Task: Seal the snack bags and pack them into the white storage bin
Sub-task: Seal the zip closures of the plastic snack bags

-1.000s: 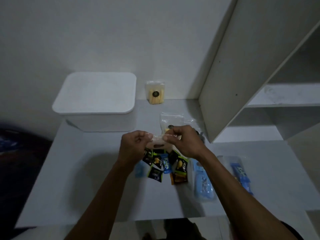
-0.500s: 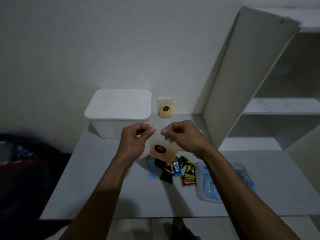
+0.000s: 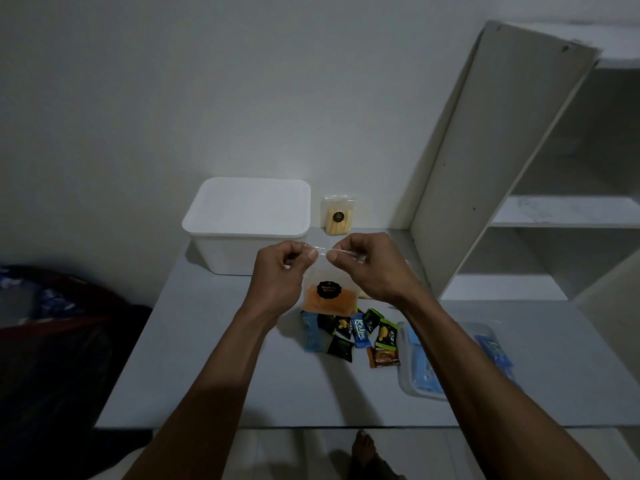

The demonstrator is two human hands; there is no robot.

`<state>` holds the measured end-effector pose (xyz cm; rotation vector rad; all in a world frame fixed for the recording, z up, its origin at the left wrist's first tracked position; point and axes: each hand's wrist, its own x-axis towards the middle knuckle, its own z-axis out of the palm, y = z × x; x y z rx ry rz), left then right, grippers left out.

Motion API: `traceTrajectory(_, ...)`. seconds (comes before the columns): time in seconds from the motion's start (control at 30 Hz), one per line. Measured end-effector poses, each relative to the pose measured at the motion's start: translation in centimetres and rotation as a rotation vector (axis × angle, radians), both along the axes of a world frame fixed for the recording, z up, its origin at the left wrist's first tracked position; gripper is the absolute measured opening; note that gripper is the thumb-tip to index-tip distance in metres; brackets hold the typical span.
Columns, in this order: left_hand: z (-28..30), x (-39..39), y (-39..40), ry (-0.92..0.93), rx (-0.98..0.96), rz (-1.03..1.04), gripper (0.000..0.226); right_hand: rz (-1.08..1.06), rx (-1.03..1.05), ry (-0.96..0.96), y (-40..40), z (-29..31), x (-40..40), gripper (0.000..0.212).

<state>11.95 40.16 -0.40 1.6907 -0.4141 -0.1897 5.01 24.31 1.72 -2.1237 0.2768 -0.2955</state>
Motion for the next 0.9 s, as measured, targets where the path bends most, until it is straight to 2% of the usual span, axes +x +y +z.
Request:
traceTrajectory(0.13,0.1,-0.4,-0.5,-0.05,0.04,0.054,0.013,0.005,-0.124,-0.047,0.3,0.3,0.3,0.014)
traceTrajectory(0.27,0.1,-0.5,-0.7,-0.051,0.042,0.062,0.015,0.017,-0.14,-0.04,0.3,0.4,0.5,0.015)
traceTrajectory(0.33,0.3,-0.3,-0.7,-0.03,0.026,0.059,0.018,0.013,-0.061,-0.051,0.0,0.7,0.4,0.014)
traceTrajectory(0.47,0.7,-0.3,-0.9,0.032,-0.064,0.076,0.017,-0.066,0.328,-0.063,-0.6,0.9,-0.2,0.017)
traceTrajectory(0.53,0.7,-0.3,-1.1,0.048,-0.082,0.06,0.014,-0.109,0.43,-0.054,-0.6,0.6,-0.2,0.017)
traceTrajectory(0.63,0.7,-0.2,-1.4,0.055,-0.093,0.014,0.01,-0.17,0.492,-0.053,-0.4,0.2,-0.1,0.017)
traceTrajectory(0.77,0.8,-0.3,-1.8,0.022,-0.046,0.059,0.01,-0.167,0.544,-0.046,-0.4,-0.2,-0.2,0.015)
traceTrajectory(0.9,0.9,-0.8,-2.1,-0.022,0.006,0.092,0.012,-0.158,0.492,-0.05,-0.6,-0.2,-0.4,0.019)
